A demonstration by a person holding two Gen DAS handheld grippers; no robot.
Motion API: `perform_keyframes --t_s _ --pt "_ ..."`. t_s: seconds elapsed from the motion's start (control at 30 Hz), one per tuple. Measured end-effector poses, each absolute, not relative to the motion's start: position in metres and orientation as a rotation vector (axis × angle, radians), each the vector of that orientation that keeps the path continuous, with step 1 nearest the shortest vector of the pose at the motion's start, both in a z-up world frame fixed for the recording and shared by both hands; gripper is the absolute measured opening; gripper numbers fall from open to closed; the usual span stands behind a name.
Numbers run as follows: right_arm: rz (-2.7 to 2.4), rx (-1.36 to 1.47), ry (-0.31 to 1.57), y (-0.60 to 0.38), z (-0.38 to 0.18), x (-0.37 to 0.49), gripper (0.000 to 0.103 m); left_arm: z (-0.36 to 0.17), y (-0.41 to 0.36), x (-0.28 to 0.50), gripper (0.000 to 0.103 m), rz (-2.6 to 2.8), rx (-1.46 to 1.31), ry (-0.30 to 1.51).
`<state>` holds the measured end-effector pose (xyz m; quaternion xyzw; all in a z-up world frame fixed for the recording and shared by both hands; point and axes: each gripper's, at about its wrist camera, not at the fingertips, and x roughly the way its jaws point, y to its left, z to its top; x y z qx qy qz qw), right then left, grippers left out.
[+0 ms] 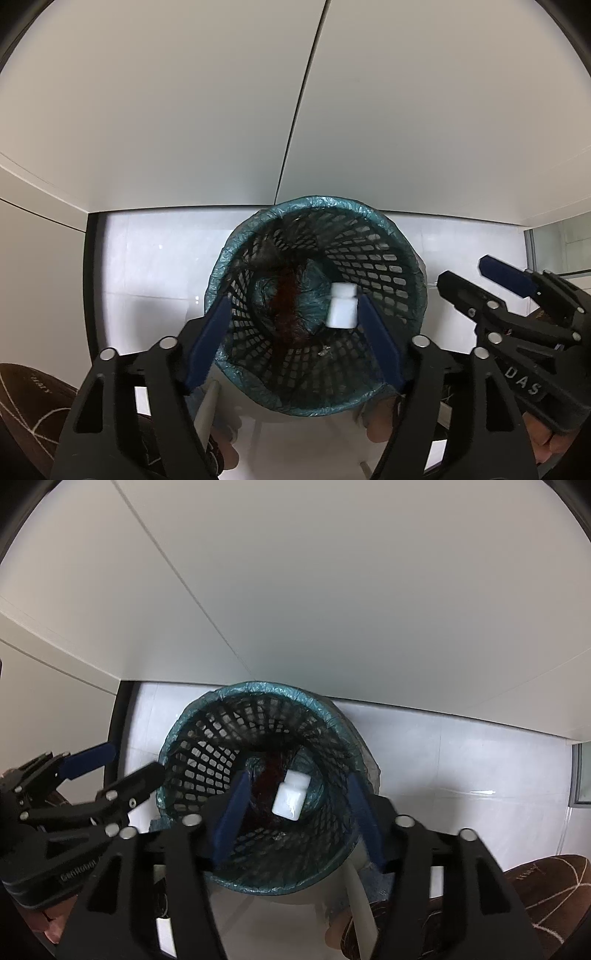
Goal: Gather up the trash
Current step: 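Open the left tool dropping the mesh bag while the right tool drops the pill bottle, then raise both open tools back up to the counter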
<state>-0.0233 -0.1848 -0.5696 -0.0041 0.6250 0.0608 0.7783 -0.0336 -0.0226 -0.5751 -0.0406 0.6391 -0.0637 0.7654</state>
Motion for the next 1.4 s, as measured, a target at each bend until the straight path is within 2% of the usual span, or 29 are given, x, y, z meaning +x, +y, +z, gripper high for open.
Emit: perform_keyframes --t_s 0.2,0.4,0.5,0.8,1.4 --pt "0.074 0.017 1.34 -0.193 -0.568 -0.019 0.08 -0.572 -0.015 -0.033 0.086 -0.107 -0.113 1.365" --pt "0.038 0.003 1.294 -0.198 -0.55 -0.02 0.09 -0.552 -0.015 -0.038 0.096 -0.088 -0.074 1.312" --pt "0.025 0.011 1.254 -0.201 -0.533 -0.023 0.095 -0.535 -0.011 -0.04 0.097 -0.074 -0.089 1.276" --pt "0.006 -0.013 1.111 -0.21 -0.461 -0.035 0.095 -0.456 0.002 -0.05 0.097 -0.042 -0.065 1.145" --pt "0.023 -0.037 0.739 -0.228 -0.237 -0.075 0.095 -0.232 0.004 -0.09 0.097 -0.062 -0.097 0.894"
